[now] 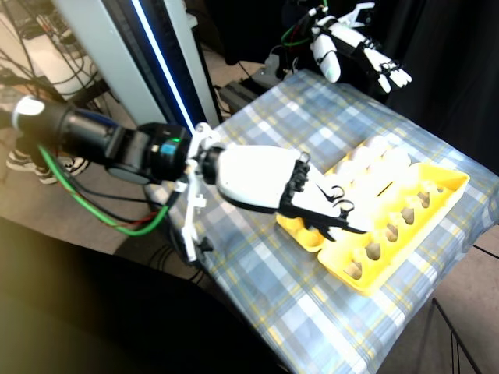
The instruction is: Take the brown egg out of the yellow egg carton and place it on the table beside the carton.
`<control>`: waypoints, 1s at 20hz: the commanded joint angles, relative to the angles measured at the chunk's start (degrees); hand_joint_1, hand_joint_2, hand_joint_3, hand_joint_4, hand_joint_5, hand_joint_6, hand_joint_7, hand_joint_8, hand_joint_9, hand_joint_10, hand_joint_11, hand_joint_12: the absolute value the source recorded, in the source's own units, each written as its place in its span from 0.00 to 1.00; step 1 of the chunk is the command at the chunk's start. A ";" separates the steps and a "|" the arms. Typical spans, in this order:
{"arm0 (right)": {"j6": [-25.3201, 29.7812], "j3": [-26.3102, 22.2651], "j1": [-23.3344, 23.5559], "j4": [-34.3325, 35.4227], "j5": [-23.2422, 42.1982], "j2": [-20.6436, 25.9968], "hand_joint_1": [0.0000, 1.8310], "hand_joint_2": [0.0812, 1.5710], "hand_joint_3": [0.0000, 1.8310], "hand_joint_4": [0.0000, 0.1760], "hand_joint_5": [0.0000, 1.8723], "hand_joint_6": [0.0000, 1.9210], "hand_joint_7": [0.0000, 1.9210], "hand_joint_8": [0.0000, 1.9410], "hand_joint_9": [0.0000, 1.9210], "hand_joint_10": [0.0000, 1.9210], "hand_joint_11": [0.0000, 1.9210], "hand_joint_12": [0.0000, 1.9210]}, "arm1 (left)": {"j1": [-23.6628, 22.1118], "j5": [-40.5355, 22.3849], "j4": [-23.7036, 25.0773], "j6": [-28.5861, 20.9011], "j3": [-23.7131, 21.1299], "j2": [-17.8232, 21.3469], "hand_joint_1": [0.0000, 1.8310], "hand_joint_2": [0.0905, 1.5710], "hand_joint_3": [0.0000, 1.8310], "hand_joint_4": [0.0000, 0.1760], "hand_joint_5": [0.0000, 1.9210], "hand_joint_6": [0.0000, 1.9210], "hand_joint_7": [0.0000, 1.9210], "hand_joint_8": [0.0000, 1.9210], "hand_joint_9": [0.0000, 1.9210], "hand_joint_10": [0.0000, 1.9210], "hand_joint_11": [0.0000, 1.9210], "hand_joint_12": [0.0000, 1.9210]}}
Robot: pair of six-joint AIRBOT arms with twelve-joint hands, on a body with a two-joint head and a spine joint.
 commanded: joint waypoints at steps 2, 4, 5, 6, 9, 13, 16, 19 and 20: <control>-0.23 -2.50 0.95 -2.04 9.62 1.71 0.65 0.72 0.00 0.00 0.47 0.64 0.49 0.48 0.39 0.00 0.04 0.01 | -0.16 -6.21 2.40 -0.34 0.29 0.03 0.09 0.77 0.00 0.20 0.18 0.00 0.09 0.00 0.05 0.01 0.00 0.00; -0.23 -5.56 0.95 -3.04 11.52 3.52 0.65 0.73 0.00 0.08 0.46 0.64 0.49 0.51 0.35 0.00 0.05 0.01 | -0.16 -6.20 2.40 -0.34 0.30 0.06 0.10 0.77 0.00 0.19 0.18 0.00 0.09 0.00 0.05 0.00 0.00 0.00; -0.23 -7.16 0.94 -3.55 12.62 4.85 0.66 0.72 0.00 0.00 0.43 0.65 0.52 0.48 0.32 0.00 0.05 0.01 | -0.16 -6.22 2.40 -0.34 0.29 0.07 0.10 0.77 0.00 0.18 0.18 0.00 0.09 0.00 0.05 0.00 0.00 0.00; -0.22 -8.51 0.54 -3.95 13.67 5.99 0.66 0.72 0.00 0.00 0.42 0.65 0.55 0.46 0.31 0.00 0.05 0.01 | -0.16 -6.20 2.40 -0.34 0.29 0.09 0.09 0.77 0.00 0.20 0.18 0.00 0.09 0.00 0.05 0.00 0.00 0.00; -0.19 -13.13 -2.94 -5.28 18.61 8.61 0.66 0.71 0.00 0.00 0.44 0.65 0.55 0.44 0.33 0.00 0.08 0.02 | -0.17 -6.19 2.37 -0.34 0.27 0.12 0.07 0.77 0.00 0.21 0.17 0.00 0.08 0.00 0.05 0.00 0.00 0.00; 4.74 -16.48 -7.41 -7.29 22.53 10.53 0.57 0.74 0.00 0.18 0.44 0.63 0.52 0.18 0.32 0.00 0.08 0.01 | -0.17 -6.22 2.37 -0.34 0.27 0.16 0.08 0.77 0.00 0.21 0.17 0.00 0.08 0.00 0.05 0.00 0.00 0.00; 10.61 -16.48 -10.00 -8.26 24.50 10.61 0.55 0.74 0.00 0.28 0.45 0.62 0.56 0.02 0.34 0.00 0.08 0.01 | -0.20 -6.26 2.37 -0.34 0.22 0.18 0.08 0.77 0.00 0.21 0.17 0.00 0.08 0.00 0.04 0.00 0.00 0.00; 10.60 -17.04 -11.63 -8.23 24.71 10.04 0.57 0.74 0.00 0.00 0.45 0.61 0.58 0.01 0.33 0.00 0.06 0.00 | -0.19 -6.32 2.30 -0.34 0.12 0.16 0.07 0.76 0.00 0.20 0.17 0.00 0.08 0.00 0.04 0.00 0.00 0.00; 10.60 -17.26 -12.23 -8.19 24.71 9.67 0.57 0.74 0.00 0.00 0.46 0.61 0.58 0.00 0.33 0.00 0.06 0.00 | -0.19 -6.38 2.29 -0.34 0.12 0.13 0.07 0.77 0.00 0.18 0.17 0.00 0.08 0.00 0.04 0.00 0.00 0.00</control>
